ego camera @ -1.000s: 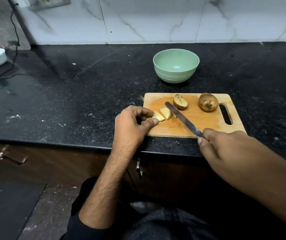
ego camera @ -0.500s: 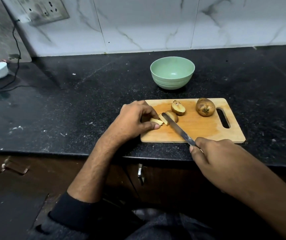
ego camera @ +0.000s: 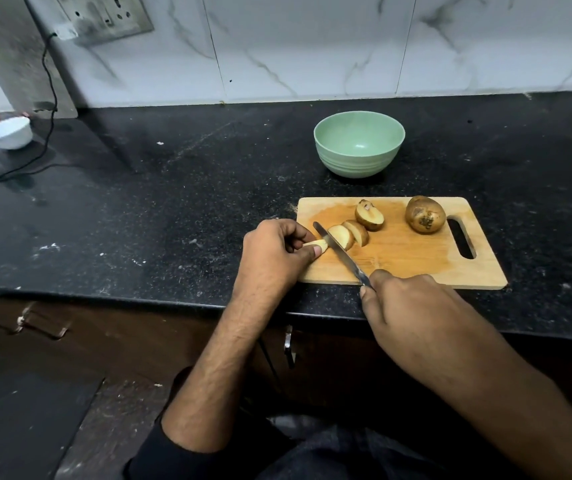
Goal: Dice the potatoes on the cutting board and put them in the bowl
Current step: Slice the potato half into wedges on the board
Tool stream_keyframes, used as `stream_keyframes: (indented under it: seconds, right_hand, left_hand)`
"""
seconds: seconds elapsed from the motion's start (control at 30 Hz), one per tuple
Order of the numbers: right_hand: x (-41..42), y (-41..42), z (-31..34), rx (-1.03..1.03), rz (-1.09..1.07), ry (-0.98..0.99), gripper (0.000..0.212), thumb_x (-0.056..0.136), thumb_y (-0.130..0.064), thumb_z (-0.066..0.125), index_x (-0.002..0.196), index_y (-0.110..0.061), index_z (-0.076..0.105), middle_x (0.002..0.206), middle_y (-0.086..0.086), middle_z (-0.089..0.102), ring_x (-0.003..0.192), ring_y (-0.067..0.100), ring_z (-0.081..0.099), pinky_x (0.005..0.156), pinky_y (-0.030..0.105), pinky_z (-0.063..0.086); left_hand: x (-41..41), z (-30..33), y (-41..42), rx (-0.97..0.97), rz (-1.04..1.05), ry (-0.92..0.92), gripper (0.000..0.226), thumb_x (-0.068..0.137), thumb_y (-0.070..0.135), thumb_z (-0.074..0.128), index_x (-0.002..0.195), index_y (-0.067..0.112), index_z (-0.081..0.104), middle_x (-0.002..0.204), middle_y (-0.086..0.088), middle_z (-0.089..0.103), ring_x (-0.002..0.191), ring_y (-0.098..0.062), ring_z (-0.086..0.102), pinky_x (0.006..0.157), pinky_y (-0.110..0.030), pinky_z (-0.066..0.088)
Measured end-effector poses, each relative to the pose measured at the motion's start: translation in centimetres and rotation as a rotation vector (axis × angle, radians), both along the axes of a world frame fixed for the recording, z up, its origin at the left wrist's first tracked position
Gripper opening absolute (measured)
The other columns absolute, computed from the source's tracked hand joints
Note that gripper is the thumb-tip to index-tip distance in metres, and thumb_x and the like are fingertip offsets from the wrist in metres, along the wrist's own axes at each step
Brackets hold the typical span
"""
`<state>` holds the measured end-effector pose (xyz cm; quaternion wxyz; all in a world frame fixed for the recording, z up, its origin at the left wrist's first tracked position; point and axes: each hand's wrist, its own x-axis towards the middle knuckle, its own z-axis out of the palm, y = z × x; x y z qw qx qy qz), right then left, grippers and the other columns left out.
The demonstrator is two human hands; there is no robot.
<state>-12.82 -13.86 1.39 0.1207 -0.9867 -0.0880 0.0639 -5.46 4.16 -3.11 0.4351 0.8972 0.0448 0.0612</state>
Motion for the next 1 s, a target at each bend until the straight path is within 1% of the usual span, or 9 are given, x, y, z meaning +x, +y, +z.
stream_keyframes:
  seconds: [0.13, 0.27, 0.4, 0.5, 0.6, 0.73, 0.87, 0.93, 1.0]
  right_hand:
    - [0.0, 0.3, -0.2, -0.023, -0.009, -0.016, 0.034, 0.106, -0.043, 0.028, 0.12, -0.025, 0.053, 0.074, -0.005, 0.048, 0.076, 0.02, 0.051, 0.065, 0.033, 0.045]
    - [0.1, 0.3, -0.2, -0.029, -0.005, 0.0, 0.034, 0.107, -0.042, 0.028, 0.122, -0.025, 0.053, 0.075, -0.005, 0.05, 0.075, 0.019, 0.054, 0.062, 0.032, 0.045]
    - [0.4, 0.5, -0.1, -0.043, 0.008, 0.011, 0.033, 0.107, -0.041, 0.028, 0.124, -0.025, 0.052, 0.075, -0.005, 0.049, 0.076, 0.018, 0.055, 0.062, 0.032, 0.045]
    - [0.9, 0.6, -0.1, -0.059, 0.028, -0.003, 0.031, 0.107, -0.038, 0.03, 0.121, -0.024, 0.053, 0.073, -0.005, 0.047, 0.071, 0.018, 0.051, 0.06, 0.032, 0.042]
    - [1.4, 0.8, -0.2, -0.072, 0.049, -0.012, 0.029, 0.106, -0.036, 0.032, 0.119, -0.023, 0.055, 0.073, -0.005, 0.047, 0.069, 0.018, 0.05, 0.058, 0.032, 0.04]
    - [1.9, 1.1, 0.0, -0.084, 0.056, -0.004, 0.03, 0.106, -0.036, 0.032, 0.122, -0.023, 0.055, 0.071, -0.005, 0.044, 0.069, 0.018, 0.048, 0.061, 0.032, 0.042]
    - [2.3, 0.9, -0.2, -0.07, 0.064, 0.096, 0.029, 0.107, -0.034, 0.034, 0.127, -0.023, 0.053, 0.074, -0.005, 0.05, 0.067, 0.013, 0.051, 0.062, 0.031, 0.045]
    - [1.6, 0.1, -0.4, -0.069, 0.069, 0.122, 0.028, 0.107, -0.034, 0.032, 0.125, -0.024, 0.051, 0.075, -0.005, 0.052, 0.066, 0.011, 0.052, 0.063, 0.032, 0.047]
    - [0.4, -1.0, -0.4, -0.066, 0.065, 0.124, 0.026, 0.107, -0.037, 0.027, 0.115, -0.026, 0.049, 0.074, -0.005, 0.052, 0.063, 0.011, 0.051, 0.063, 0.033, 0.047]
  left_hand:
    - [-0.1, -0.4, -0.6, -0.007, 0.044, -0.044, 0.012, 0.078, 0.03, 0.085, 0.085, 0.025, 0.077, 0.078, 0.009, 0.068, 0.07, 0.001, 0.058, 0.058, -0.005, 0.041]
    - [-0.4, -0.7, -0.7, -0.033, 0.065, -0.075, 0.011, 0.078, 0.029, 0.085, 0.085, 0.024, 0.078, 0.079, 0.01, 0.069, 0.07, 0.001, 0.059, 0.06, -0.005, 0.042]
    - [-0.4, -0.5, -0.6, -0.06, 0.074, -0.039, 0.01, 0.078, 0.028, 0.086, 0.084, 0.024, 0.079, 0.078, 0.011, 0.071, 0.07, 0.002, 0.061, 0.059, -0.004, 0.042]
    - [-0.3, -0.4, -0.7, -0.075, 0.081, -0.018, 0.01, 0.077, 0.027, 0.087, 0.083, 0.023, 0.079, 0.075, 0.011, 0.071, 0.067, 0.006, 0.059, 0.058, -0.004, 0.042]
    - [-0.2, -0.3, -0.6, -0.09, 0.081, 0.002, 0.011, 0.076, 0.027, 0.087, 0.082, 0.023, 0.079, 0.076, 0.012, 0.072, 0.066, 0.008, 0.06, 0.058, -0.003, 0.043]
    - [-0.1, -0.2, -0.6, -0.098, 0.084, 0.03, 0.011, 0.076, 0.028, 0.088, 0.081, 0.024, 0.079, 0.076, 0.014, 0.072, 0.065, 0.008, 0.059, 0.057, -0.002, 0.041]
    - [-0.1, -0.1, -0.7, -0.093, 0.089, 0.021, 0.011, 0.076, 0.028, 0.088, 0.079, 0.023, 0.079, 0.073, 0.015, 0.071, 0.066, 0.008, 0.06, 0.057, -0.002, 0.04]
    - [-0.2, -0.2, -0.7, -0.089, 0.093, 0.013, 0.011, 0.076, 0.029, 0.087, 0.08, 0.023, 0.079, 0.073, 0.015, 0.071, 0.069, 0.009, 0.061, 0.058, -0.001, 0.041]
    - [-0.2, -0.2, -0.7, -0.09, 0.095, 0.007, 0.011, 0.076, 0.029, 0.087, 0.081, 0.023, 0.079, 0.074, 0.015, 0.071, 0.072, 0.009, 0.062, 0.06, -0.001, 0.042]
